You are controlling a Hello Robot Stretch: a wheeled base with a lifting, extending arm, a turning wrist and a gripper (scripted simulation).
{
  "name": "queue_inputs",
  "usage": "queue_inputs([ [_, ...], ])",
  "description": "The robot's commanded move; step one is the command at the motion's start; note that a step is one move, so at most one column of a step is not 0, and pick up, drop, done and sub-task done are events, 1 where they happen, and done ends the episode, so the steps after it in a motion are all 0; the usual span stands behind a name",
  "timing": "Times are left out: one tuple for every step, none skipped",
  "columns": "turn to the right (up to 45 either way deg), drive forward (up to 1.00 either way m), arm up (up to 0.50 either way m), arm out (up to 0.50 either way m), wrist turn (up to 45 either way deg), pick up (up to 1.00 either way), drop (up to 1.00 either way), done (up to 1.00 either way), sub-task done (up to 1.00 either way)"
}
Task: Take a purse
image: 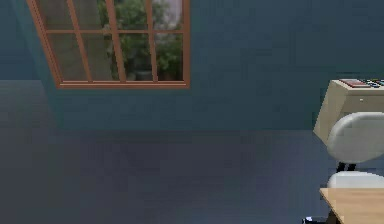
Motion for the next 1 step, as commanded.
queue_inputs([
  [0.0, 0.0, 0.0, 0.0, 45.0, 0.0, 0.0, 0.0, 0.0],
])
